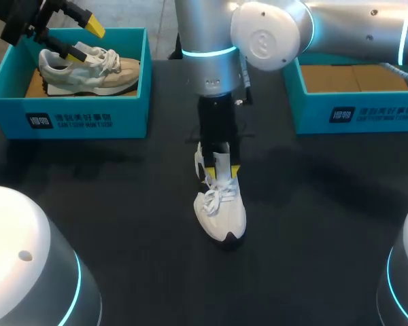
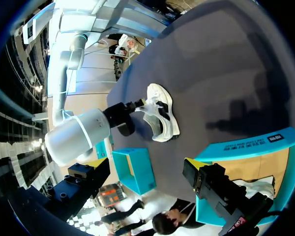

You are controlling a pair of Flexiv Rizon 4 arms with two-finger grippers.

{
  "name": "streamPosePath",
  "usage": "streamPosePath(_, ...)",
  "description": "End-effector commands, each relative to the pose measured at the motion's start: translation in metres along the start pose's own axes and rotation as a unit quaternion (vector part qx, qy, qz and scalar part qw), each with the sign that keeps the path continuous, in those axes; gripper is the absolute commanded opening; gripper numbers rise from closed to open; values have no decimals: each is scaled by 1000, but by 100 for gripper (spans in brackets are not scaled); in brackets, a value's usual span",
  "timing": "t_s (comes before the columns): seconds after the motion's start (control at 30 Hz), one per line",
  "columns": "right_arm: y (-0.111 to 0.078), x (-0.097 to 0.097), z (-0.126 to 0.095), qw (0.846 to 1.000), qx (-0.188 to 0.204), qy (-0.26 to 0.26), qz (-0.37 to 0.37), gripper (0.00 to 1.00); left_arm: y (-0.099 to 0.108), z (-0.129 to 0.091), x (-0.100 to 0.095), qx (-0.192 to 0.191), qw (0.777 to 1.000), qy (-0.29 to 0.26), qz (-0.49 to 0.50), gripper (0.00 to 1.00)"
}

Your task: Take the shoe out of the shoebox, open the shoe tongue, remove and reinsert the insole, then place the shoe into the shoebox

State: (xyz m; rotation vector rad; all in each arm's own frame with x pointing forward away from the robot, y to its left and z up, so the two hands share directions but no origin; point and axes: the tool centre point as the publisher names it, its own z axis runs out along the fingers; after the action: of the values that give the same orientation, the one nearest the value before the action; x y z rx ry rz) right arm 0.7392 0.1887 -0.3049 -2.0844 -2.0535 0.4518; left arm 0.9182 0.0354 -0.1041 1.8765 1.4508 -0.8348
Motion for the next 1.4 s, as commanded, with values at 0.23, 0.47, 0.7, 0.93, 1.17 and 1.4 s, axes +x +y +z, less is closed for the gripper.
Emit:
streamPosePath(0.23, 35, 1, -8, 999, -7, -4, -32, 38, -1, 0, -1, -1, 1000, 2, 0, 100)
streamPosePath(0.47, 24, -1, -17, 999, -7, -12, -29, 40, -1, 0, -1, -1, 1000, 2, 0, 100)
streamPosePath(0.7, 10, 9, -23, 1000, -8, -13, -26, 43, -1, 0, -1, -1, 1000, 2, 0, 100)
streamPosePath(0.93, 20, 19, -17, 999, -13, 0, -37, 43, -1, 0, -1, -1, 1000, 2, 0, 100)
streamPosePath(1.17, 41, 18, -12, 999, -17, 5, -46, 41, -1, 0, -1, -1, 1000, 2, 0, 100)
streamPosePath(1.4, 55, 19, -17, 998, -22, 0, -63, 41, -1, 0, -1, -1, 1000, 2, 0, 100)
